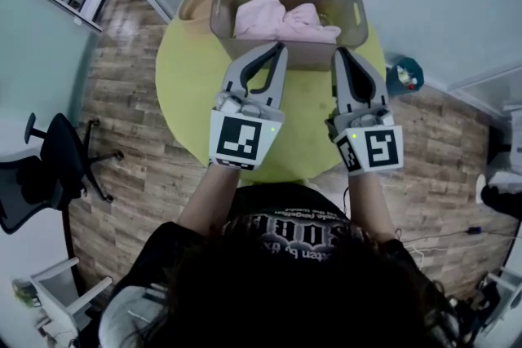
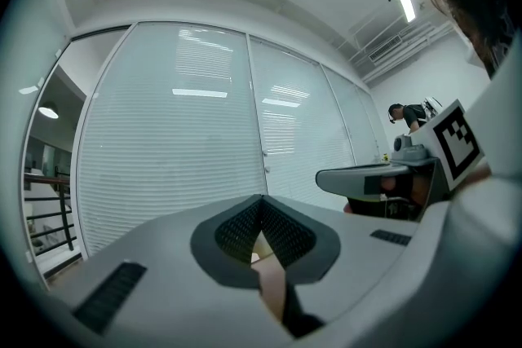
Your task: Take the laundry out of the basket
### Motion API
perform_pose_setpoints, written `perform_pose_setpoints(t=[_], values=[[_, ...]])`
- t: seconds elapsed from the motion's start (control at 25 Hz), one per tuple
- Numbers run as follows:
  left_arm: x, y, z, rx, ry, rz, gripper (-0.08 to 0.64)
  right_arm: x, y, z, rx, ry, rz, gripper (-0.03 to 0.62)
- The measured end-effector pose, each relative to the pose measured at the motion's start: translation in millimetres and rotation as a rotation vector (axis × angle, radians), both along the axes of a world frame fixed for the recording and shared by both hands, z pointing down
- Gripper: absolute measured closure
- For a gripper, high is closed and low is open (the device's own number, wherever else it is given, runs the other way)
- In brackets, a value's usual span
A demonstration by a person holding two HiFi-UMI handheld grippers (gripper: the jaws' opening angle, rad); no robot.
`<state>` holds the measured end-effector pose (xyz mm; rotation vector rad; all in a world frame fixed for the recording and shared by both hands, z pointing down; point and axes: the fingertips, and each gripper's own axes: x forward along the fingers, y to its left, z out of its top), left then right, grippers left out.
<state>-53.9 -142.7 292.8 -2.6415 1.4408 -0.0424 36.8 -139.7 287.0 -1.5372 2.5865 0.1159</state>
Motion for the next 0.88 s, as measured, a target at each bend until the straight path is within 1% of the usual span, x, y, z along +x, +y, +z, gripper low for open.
perform_pose_setpoints(t=[0.28, 0.48, 0.6, 0.76, 0.88], values=[[-1, -13, -2, -0.004, -0.017, 0.059, 0.560, -7, -7, -3, 0.005, 0.007, 0.029, 0.563], [7, -21, -6, 0.024, -0.026, 0.098, 0.560, -5, -6, -2, 0.000, 0.006, 0.041, 0.563], [10, -28, -6, 0.014, -0.016, 0.106, 0.560, -3, -12, -2, -0.001, 0.003, 0.046, 0.564], [16, -39, -8, 0.012, -0.037, 0.111, 0.560, 0, -22, -1, -0.002, 0.000, 0.033, 0.563], [20, -51, -12, 0.026, -0.044, 0.112, 0.560, 3, -32, -3, 0.001, -0.003, 0.022, 0.563]])
